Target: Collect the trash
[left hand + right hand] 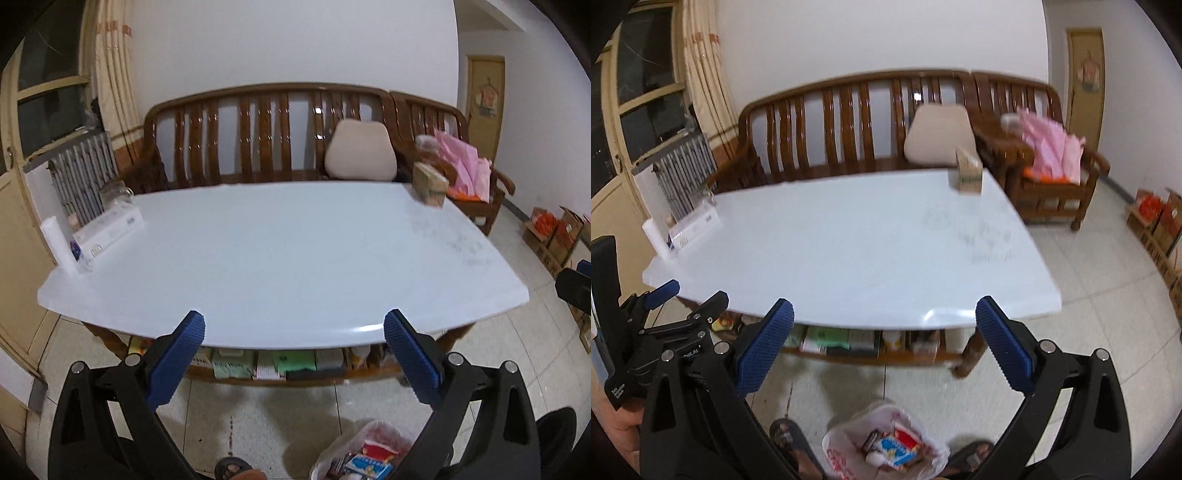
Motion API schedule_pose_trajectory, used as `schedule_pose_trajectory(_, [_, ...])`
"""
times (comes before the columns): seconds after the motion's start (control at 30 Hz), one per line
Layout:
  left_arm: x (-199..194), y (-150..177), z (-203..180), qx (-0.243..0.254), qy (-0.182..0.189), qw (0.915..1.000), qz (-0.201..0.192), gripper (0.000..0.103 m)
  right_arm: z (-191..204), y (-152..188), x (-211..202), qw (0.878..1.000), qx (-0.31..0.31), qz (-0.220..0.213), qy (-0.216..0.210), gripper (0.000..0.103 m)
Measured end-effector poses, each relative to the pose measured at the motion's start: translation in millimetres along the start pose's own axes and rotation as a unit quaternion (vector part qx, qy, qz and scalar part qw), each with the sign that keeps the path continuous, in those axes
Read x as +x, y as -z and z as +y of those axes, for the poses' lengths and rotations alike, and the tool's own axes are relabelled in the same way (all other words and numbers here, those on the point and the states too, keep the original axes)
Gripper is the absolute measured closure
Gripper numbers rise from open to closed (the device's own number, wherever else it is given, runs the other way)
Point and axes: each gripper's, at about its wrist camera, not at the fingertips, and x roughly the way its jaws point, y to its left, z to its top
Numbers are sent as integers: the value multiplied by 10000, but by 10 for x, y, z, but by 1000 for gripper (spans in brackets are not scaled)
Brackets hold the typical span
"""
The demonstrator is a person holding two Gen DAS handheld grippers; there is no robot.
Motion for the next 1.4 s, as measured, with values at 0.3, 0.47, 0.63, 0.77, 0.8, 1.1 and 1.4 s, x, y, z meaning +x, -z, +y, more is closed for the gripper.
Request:
schedule_pose_trajectory(0.3, [-153,-187,74,-4,-221,9995,-239,8,67,-100,-112,9997,-16,-252,-14,7])
schedule_pose_trajectory(0.47, [-184,-195,82,3,-212,9995,-248,8,74,-96,-115,9997,-29,-251,6,7])
schedule_pose_trajectory(0.63, [-188,-214,95,-21,-215,9995,-244,8,81,-100,-126,9996,-50,-261,28,7])
schedule_pose_trajectory(0.77, [-207,-234,108,-25,-213,9994,-263,8,80,-100,-133,9996,-60,-270,36,7])
schedule_pose_trajectory(0.8, [-214,-238,106,-23,-220,9994,-280,8,80,-99,-133,9996,-59,-270,39,7])
schedule_pose_trajectory(1.1, [-270,-273,135,-108,-117,9992,-359,8,70,-113,-154,9996,-52,-285,57,7])
schedule_pose_trajectory(1.4, [-315,-282,106,-81,-116,9992,-381,8,74,-154,-188,9995,-56,-291,51,7])
